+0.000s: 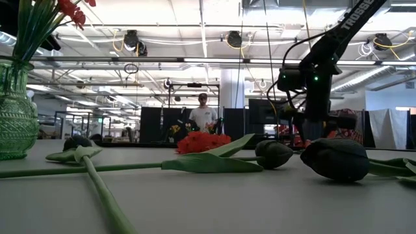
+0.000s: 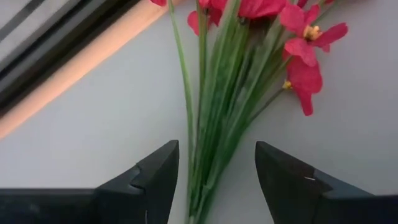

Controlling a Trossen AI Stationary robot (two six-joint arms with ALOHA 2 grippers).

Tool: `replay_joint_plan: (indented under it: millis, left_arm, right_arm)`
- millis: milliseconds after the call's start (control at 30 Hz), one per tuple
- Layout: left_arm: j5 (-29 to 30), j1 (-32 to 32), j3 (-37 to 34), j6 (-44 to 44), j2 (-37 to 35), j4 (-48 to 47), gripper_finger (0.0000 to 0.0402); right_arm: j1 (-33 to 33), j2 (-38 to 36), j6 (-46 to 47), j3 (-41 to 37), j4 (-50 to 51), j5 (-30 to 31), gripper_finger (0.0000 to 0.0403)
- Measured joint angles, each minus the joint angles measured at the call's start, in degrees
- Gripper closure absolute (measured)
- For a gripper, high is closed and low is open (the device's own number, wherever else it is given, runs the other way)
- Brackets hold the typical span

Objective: Sort flowers into vase by color
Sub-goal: Put the right orange flowers into the top green vase

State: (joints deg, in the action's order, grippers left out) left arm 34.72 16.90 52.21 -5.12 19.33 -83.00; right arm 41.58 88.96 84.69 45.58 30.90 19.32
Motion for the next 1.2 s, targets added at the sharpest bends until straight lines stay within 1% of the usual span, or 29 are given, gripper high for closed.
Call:
replay_joint_plan:
  millis: [167, 400, 600, 733, 1100, 1200]
  left_arm:
    - [0.0, 0.0, 0.0, 0.01, 0.0, 0.0, 0.0244]
    - [0.0, -0.01, 0.0, 0.01, 0.0, 0.0, 0.0244]
    - [0.0, 0.0, 0.0, 0.0, -0.02, 0.0, 0.0244]
    - [0.0, -0.01, 0.0, 0.0, -0.02, 0.0, 0.0244]
    - [0.0, -0.02, 0.0, -0.01, -0.02, 0.0, 0.0244]
    - [0.0, -0.02, 0.0, -0.01, -0.02, 0.0, 0.0244]
  right_arm:
    - [-1.04, 1.7, 0.44, 0.0, 0.59, -0.25, 0.02]
    - [-1.19, 5.46, -0.05, 0.22, -3.66, -0.44, 0.02]
    - [-1.09, 5.99, -1.66, 0.29, -4.14, -0.44, 0.0207]
    - [-1.04, 5.6, -1.91, 0.16, -3.56, -0.83, 0.024]
    - [-1.13, 5.11, -1.8, 0.0, -3.13, -1.63, 0.0384]
    - [-1.15, 5.06, -2.15, 0.06, -3.32, -1.94, 0.0395]
